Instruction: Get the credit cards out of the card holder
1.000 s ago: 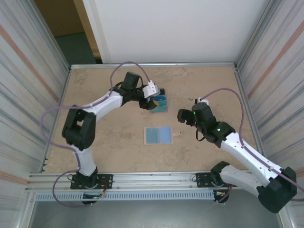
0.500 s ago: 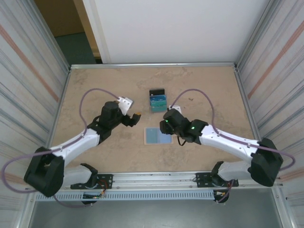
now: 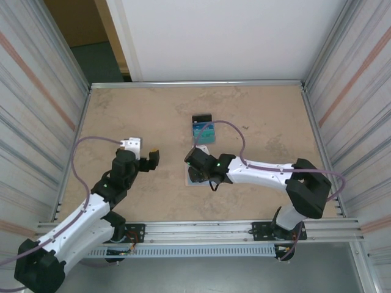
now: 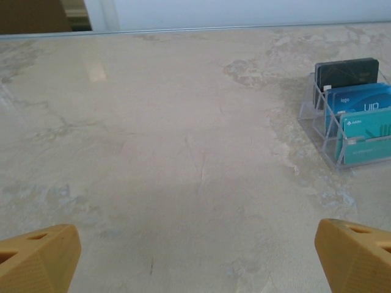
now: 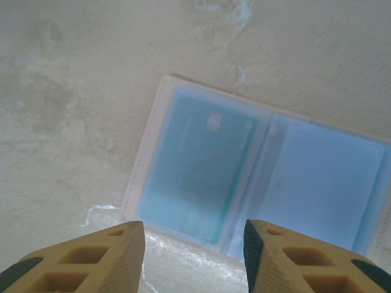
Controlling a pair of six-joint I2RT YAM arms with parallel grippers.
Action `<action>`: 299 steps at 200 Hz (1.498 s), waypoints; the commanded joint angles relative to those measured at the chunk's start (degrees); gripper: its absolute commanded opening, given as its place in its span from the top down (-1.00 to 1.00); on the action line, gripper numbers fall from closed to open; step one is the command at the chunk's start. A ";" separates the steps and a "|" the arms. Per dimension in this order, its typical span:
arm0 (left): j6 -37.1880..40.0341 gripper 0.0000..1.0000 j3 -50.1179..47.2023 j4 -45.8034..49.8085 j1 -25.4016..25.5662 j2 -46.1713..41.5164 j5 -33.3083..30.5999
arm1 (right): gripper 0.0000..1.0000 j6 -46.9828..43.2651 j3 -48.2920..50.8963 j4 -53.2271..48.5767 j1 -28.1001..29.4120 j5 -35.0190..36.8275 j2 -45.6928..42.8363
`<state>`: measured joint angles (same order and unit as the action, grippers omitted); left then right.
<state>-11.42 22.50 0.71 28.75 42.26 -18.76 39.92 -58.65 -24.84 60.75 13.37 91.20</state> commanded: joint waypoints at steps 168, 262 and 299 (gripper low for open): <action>-4.61 -0.97 -1.15 0.59 -2.58 0.10 1.54 | 0.05 -0.17 -4.30 -0.74 -1.16 -5.09 14.56; -3.65 -0.97 0.09 2.10 -2.39 -2.52 3.18 | 0.36 -2.06 0.78 4.45 -4.47 -8.47 10.55; -4.00 -0.97 0.22 2.98 -2.39 -2.49 3.42 | -0.01 -3.96 -1.03 3.34 -2.18 -6.51 11.65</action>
<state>-15.44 20.78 2.44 26.57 40.42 -15.88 37.47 -59.35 -18.63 57.41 4.93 102.04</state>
